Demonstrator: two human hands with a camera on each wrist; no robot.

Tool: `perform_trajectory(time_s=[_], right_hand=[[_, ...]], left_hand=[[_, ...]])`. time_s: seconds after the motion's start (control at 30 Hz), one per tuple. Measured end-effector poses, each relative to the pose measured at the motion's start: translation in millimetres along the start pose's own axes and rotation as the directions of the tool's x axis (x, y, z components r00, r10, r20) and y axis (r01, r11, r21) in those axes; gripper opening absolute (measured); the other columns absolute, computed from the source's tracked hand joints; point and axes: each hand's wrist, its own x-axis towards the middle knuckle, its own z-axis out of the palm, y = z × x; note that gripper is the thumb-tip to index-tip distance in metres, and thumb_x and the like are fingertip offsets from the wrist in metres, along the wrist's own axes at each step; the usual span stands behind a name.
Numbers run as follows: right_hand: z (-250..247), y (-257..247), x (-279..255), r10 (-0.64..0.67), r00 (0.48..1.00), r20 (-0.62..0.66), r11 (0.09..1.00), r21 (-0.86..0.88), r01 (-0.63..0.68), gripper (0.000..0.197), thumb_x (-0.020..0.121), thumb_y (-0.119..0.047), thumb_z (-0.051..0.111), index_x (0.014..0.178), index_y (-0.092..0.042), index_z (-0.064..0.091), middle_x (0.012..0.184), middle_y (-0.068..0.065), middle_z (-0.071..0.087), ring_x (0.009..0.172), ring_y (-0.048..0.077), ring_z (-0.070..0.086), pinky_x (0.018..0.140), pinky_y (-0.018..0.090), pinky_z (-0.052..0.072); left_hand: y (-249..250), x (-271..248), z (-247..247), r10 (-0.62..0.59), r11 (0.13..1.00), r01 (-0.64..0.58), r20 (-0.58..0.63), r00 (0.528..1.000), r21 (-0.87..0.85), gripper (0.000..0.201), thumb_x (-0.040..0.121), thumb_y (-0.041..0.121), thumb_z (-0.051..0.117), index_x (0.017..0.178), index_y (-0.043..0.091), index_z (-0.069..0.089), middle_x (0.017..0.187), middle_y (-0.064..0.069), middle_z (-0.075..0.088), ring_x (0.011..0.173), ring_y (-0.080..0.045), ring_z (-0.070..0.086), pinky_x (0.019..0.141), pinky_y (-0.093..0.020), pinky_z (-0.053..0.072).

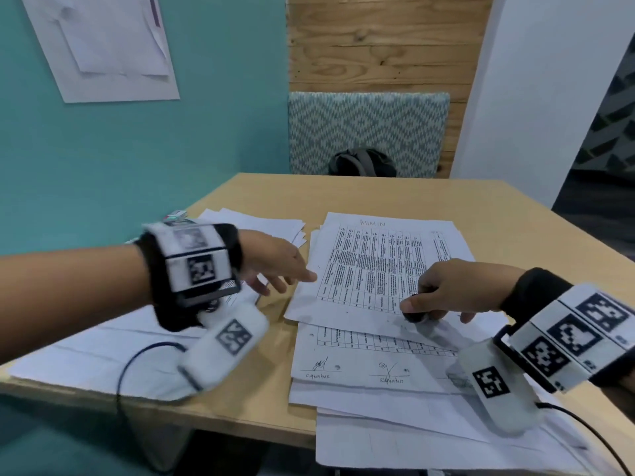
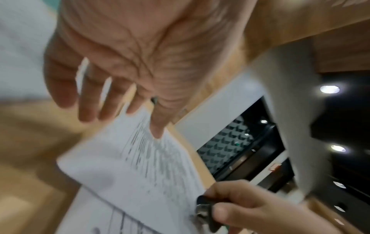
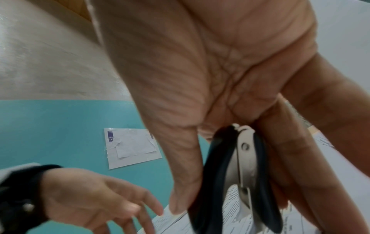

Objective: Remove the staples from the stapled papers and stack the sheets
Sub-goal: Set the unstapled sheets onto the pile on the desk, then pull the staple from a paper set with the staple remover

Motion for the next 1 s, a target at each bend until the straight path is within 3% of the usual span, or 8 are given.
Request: perform_trajectory(time_s=[0.07,0.23,0.33,0.47,0.57,0.73,0.87,1.0], right_hand=[[0.4,0.6,-0.2,0.002,1.000,0.004,1.000,0.006,-0.002,0.049,0.085,-0.058,0.052,0.093,-0.010,0.064,0.100,0.002,0.071,0.098,0.023,0.067,0.074,0.029,0.056],[-2.6,-0.6,-0.9,-0.017,1.000,0.009,1.000,0.023,0.017,0.046,0.088,-0.054,0.051,0.092,-0.009,0.063,0.099,0.002,0.071,0.095,0.015,0.067,0.071,0.025,0.056],[-3.8,-0.4,-0.4,-0.018,1.000,0.022,0.998,0.064,0.016,0.039,0.089,-0.051,0.051,0.085,-0.014,0.062,0.098,-0.002,0.072,0.090,0.007,0.067,0.069,0.022,0.055],[-9.5,0.1,2.1,0.013,0.997,0.078,0.994,0.106,-0.021,0.039,0.088,-0.051,0.053,0.084,-0.014,0.061,0.100,0.000,0.072,0.087,0.006,0.066,0.069,0.021,0.053],[-26.0,-2.1,4.8,0.042,0.999,0.000,0.973,0.228,-0.041,0.043,0.087,-0.052,0.053,0.088,-0.010,0.063,0.091,0.005,0.071,0.076,0.008,0.064,0.066,0.021,0.051],[-54.7,-24.8,25.5,0.071,0.928,-0.366,0.829,0.539,0.149,0.043,0.089,-0.049,0.053,0.082,-0.009,0.065,0.063,-0.001,0.058,0.057,0.012,0.048,0.055,0.021,0.040],[-44.3,-50.9,51.9,0.118,0.902,-0.415,0.653,0.717,0.245,0.039,0.086,-0.048,0.058,0.075,-0.011,0.062,0.054,-0.002,0.048,0.042,0.008,0.034,0.040,0.016,0.026],[-22.9,-56.3,71.4,0.144,0.892,-0.429,0.618,0.742,0.258,0.039,0.086,-0.042,0.061,0.072,-0.006,0.063,0.054,-0.001,0.046,0.029,0.003,0.034,0.032,0.013,0.022]], left_hand=[[8.5,20.0,12.8,-0.093,0.995,0.091,-0.034,0.995,-0.037,0.046,0.085,0.034,0.063,0.119,0.006,0.048,0.097,-0.006,0.048,0.084,-0.018,0.048,0.060,-0.023,0.039],[8.7,52.9,15.0,-0.139,0.985,0.122,-0.143,0.980,-0.124,0.041,0.069,0.034,0.079,0.074,0.004,0.050,0.063,-0.009,0.046,0.055,-0.020,0.039,0.056,-0.027,0.034],[11.6,56.8,6.6,-0.108,0.942,0.060,-0.129,0.986,-0.330,0.032,0.069,0.022,0.080,0.079,0.004,0.056,0.087,-0.020,0.062,0.072,-0.026,0.058,0.075,-0.038,0.051],[24.6,48.7,5.2,-0.098,0.840,0.027,-0.103,0.990,-0.542,0.009,0.085,0.007,0.063,0.082,0.004,0.055,0.077,-0.009,0.060,0.044,-0.014,0.061,0.044,-0.022,0.051],[27.9,47.6,6.9,-0.052,0.811,-0.074,-0.197,0.979,-0.581,0.010,0.085,0.002,0.061,0.078,0.002,0.054,0.075,-0.011,0.058,0.045,-0.018,0.059,0.038,-0.019,0.046],[25.9,49.1,14.0,0.058,0.770,-0.188,-0.227,0.972,-0.609,0.011,0.084,-0.001,0.060,0.077,0.005,0.054,0.085,-0.019,0.056,0.071,-0.027,0.051,0.059,-0.031,0.040],[20.1,49.6,18.5,0.089,0.646,-0.242,-0.244,0.966,-0.724,0.021,0.080,-0.006,0.061,0.100,-0.009,0.061,0.103,-0.030,0.062,0.087,-0.034,0.059,0.086,-0.048,0.048],[11.8,56.1,24.7,0.130,0.538,-0.264,-0.231,0.964,-0.801,0.021,0.080,-0.007,0.060,0.101,-0.006,0.063,0.094,-0.023,0.065,0.069,-0.028,0.065,0.071,-0.038,0.056]])
